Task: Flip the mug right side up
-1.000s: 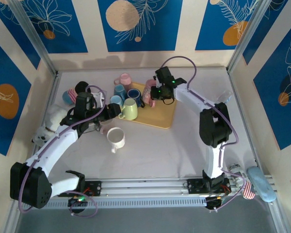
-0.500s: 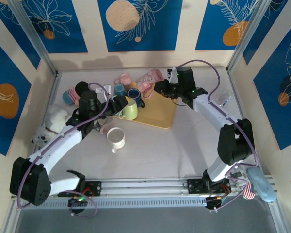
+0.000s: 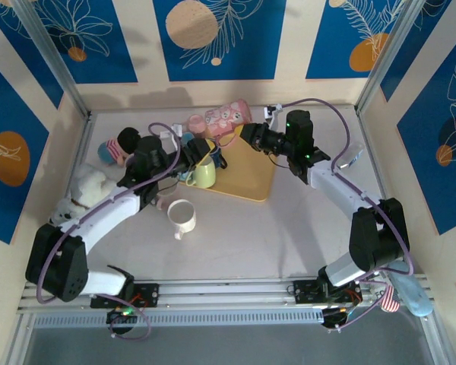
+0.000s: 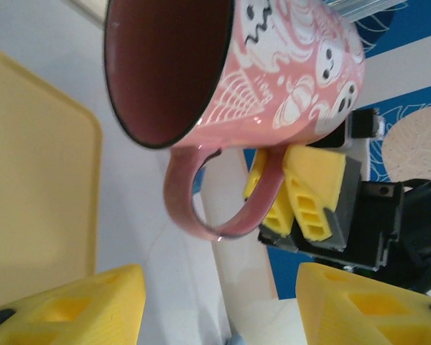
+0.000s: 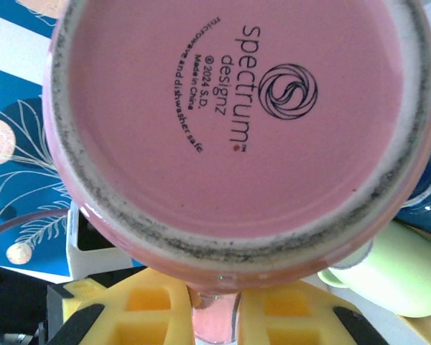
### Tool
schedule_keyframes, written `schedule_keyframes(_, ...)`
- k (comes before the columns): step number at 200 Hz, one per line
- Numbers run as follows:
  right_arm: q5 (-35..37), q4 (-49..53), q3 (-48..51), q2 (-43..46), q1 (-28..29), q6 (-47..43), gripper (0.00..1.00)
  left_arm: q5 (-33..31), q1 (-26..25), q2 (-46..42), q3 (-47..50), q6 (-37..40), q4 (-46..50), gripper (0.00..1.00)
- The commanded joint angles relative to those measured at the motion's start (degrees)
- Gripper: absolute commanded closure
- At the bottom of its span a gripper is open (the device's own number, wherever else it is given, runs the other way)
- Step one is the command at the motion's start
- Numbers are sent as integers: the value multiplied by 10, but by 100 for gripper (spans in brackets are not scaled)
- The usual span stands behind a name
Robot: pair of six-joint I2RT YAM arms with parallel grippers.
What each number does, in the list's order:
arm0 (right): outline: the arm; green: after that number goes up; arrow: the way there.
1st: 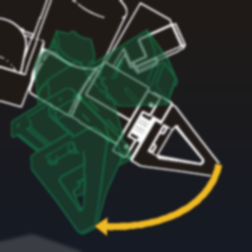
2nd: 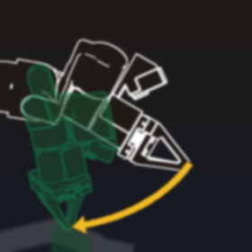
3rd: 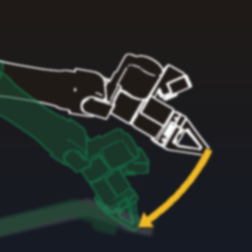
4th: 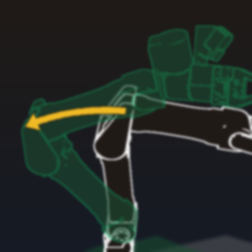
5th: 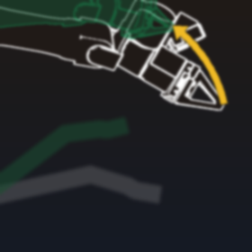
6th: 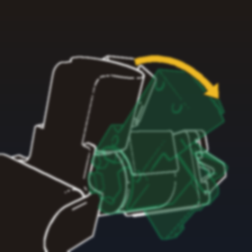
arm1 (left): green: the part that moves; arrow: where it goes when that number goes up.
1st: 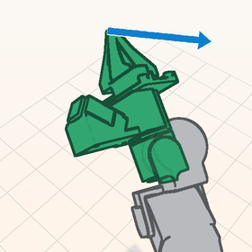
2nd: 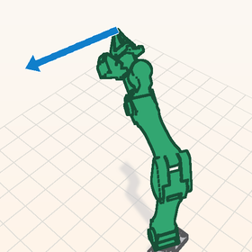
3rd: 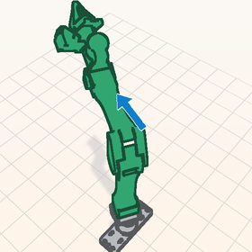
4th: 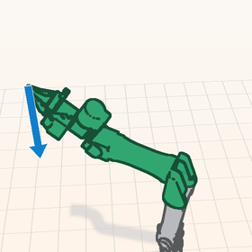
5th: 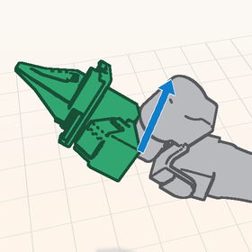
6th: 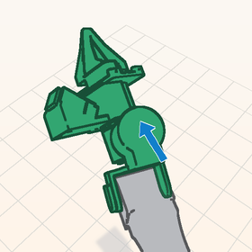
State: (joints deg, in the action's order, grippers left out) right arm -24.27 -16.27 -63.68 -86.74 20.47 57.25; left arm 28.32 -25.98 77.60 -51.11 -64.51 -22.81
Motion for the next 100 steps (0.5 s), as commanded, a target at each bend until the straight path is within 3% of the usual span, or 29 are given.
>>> schedule_keyframes(1, -28, -110, -2, 38, 5, 20, 100, 9, -9, 14, -33, -25, -49, 42)
schedule_keyframes(100, -37, -167, 21, 43, 2, 57, 100, 5, -19, 40, -54, -45, -43, 43)
